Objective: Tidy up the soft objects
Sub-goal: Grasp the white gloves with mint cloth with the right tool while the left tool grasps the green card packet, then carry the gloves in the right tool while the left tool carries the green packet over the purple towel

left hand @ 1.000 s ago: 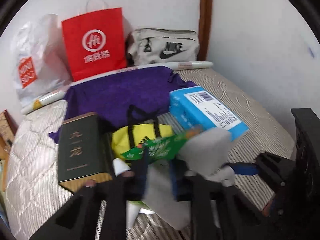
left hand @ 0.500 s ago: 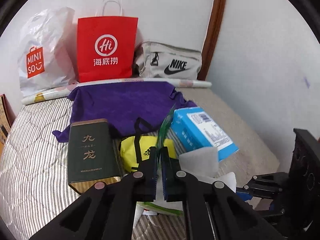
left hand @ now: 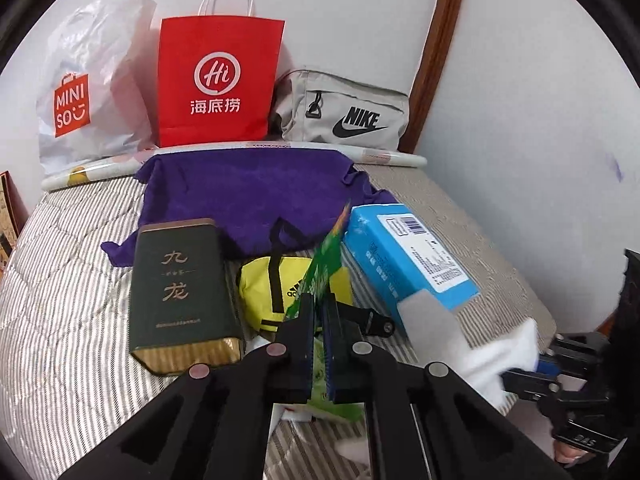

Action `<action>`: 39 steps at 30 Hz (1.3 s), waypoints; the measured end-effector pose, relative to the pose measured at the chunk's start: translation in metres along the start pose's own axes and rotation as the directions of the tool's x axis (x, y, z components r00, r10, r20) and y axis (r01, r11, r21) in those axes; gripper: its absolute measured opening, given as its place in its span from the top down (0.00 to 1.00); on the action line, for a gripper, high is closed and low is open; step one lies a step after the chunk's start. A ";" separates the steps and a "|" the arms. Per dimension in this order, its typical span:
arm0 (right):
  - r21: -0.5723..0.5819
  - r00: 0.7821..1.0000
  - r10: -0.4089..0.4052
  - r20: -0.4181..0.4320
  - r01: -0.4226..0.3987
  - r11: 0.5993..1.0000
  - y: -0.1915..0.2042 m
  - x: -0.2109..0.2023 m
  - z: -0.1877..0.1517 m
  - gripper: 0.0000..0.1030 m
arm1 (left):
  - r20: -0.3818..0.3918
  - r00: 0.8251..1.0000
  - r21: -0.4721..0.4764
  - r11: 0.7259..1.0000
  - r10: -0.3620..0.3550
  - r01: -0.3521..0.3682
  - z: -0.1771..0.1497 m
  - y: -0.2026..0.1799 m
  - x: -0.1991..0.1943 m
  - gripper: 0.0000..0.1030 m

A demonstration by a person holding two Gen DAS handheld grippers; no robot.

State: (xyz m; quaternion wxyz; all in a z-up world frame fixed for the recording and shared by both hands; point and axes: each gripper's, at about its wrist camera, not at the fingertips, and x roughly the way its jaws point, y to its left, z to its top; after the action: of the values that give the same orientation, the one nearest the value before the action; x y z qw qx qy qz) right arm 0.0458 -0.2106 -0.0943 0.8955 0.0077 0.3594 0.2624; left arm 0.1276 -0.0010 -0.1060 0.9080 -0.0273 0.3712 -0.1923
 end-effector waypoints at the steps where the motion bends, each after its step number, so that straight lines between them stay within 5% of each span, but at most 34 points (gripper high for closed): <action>1: 0.001 1.000 -0.010 -0.007 0.010 1.000 -0.003 -0.001 -0.002 0.90 | -0.012 1.000 -0.001 1.000 0.008 -0.008 0.001 0.000 0.006 0.95; 7: 0.036 0.998 -0.022 -0.057 0.024 0.999 -0.021 -0.002 -0.017 0.90 | -0.043 0.997 0.019 0.998 0.068 -0.068 0.006 -0.007 0.032 0.87; 12: 0.055 0.993 -0.033 -0.109 0.039 0.998 -0.028 0.010 -0.029 0.90 | -0.049 0.997 0.015 0.998 0.062 -0.061 0.008 -0.008 0.044 0.92; 21: 0.108 0.991 -0.073 -0.114 0.086 0.991 -0.046 0.000 -0.034 0.90 | 0.019 1.000 -0.014 1.000 0.019 -0.019 0.008 -0.007 -0.013 0.95; 31: 0.037 0.989 0.080 -0.127 -0.076 0.996 0.006 0.019 -0.021 0.90 | 0.035 0.998 -0.049 0.998 0.048 -0.046 -0.011 0.005 -0.063 0.95; 39: 0.059 0.991 0.135 -0.022 -0.134 0.989 0.009 -0.019 -0.014 0.91 | 0.000 0.994 -0.102 0.989 0.106 -0.106 -0.039 0.030 -0.065 0.95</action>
State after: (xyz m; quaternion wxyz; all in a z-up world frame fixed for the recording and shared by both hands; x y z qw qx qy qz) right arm 0.0213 -0.2147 -0.0907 0.8705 0.0543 0.3770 0.3117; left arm 0.0679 0.0541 -0.0967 0.9154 -0.0542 0.3790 -0.1247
